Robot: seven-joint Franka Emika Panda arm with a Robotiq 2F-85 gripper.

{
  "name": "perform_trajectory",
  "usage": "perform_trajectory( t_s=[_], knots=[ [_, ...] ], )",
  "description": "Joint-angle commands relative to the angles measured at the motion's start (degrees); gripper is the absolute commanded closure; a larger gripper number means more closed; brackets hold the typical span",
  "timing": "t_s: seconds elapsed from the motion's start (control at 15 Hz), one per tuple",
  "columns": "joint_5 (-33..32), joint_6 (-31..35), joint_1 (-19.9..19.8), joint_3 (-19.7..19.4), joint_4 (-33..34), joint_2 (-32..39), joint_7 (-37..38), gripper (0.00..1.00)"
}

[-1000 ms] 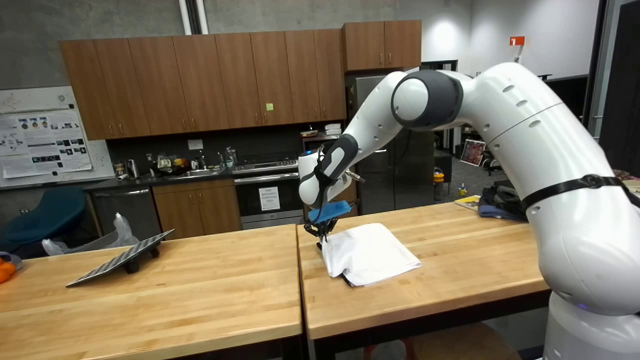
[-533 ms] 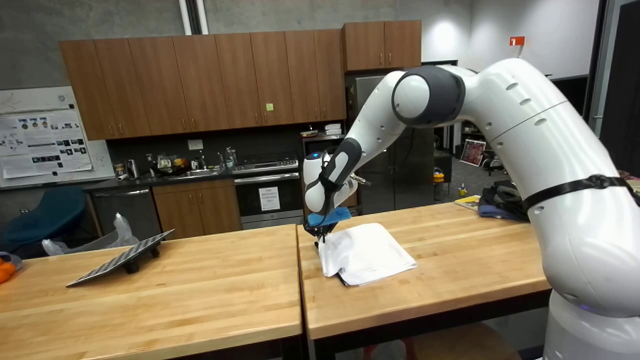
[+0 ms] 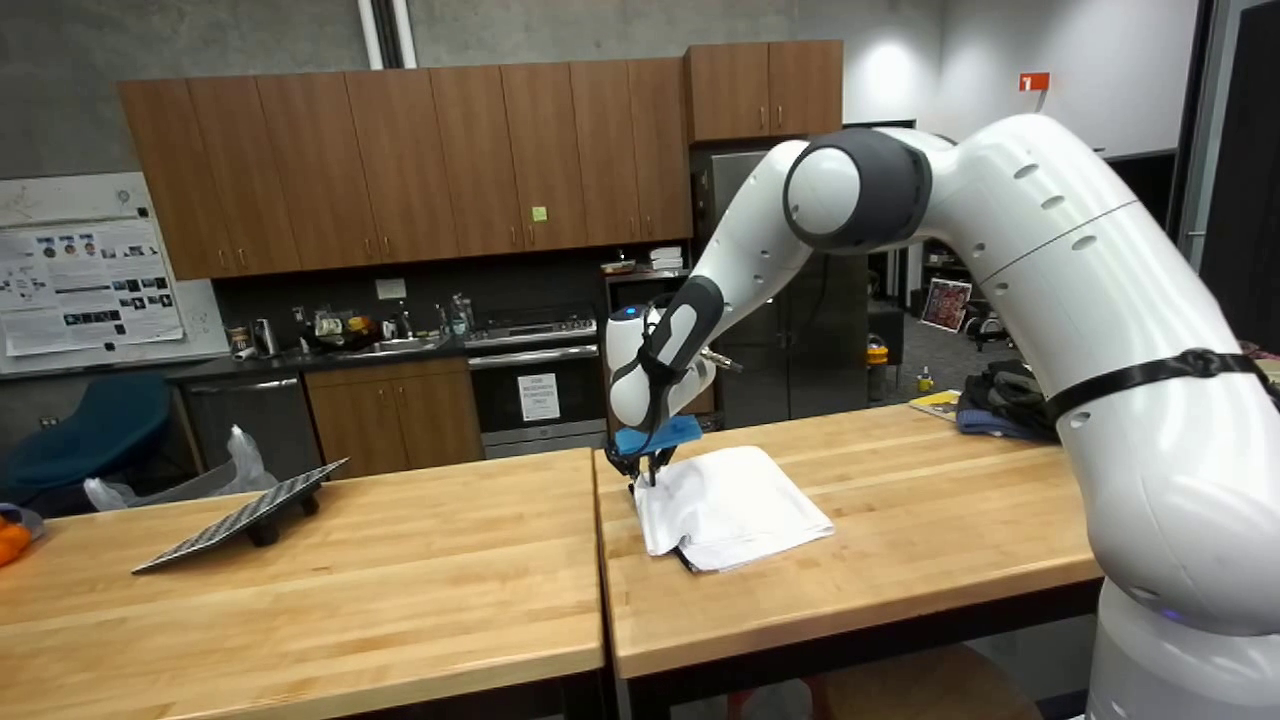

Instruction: Fold the white towel in half from right to left.

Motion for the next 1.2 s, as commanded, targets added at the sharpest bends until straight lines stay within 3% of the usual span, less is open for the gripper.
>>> perform_trajectory(
  t_s=[0.0,0.33,0.4,0.47,0.6,0.93,1.13],
  knots=[
    [0.9,0.1,0.8,-0.9,0.0,-0.1,-0.6,0.72],
    [0.9,0.1,0.8,-0.9,-0.1,-0.1,-0.6,0.72],
    [0.9,0.1,0.8,-0.9,-0.1,-0.1,-0.6,0.47],
    [0.3,-0.8,1.7,-1.2,0.7,-0.1,-0.1,0.47],
    [-0.5,-2.1,3.0,-1.1,2.2,-0.6,-0.2,0.37],
    [-4.7,-4.1,8.1,-1.7,6.9,-1.2,0.9,0.04],
    [-6.0,-4.7,9.7,-1.6,6.4,-2.8,1.9,0.00]
  ],
)
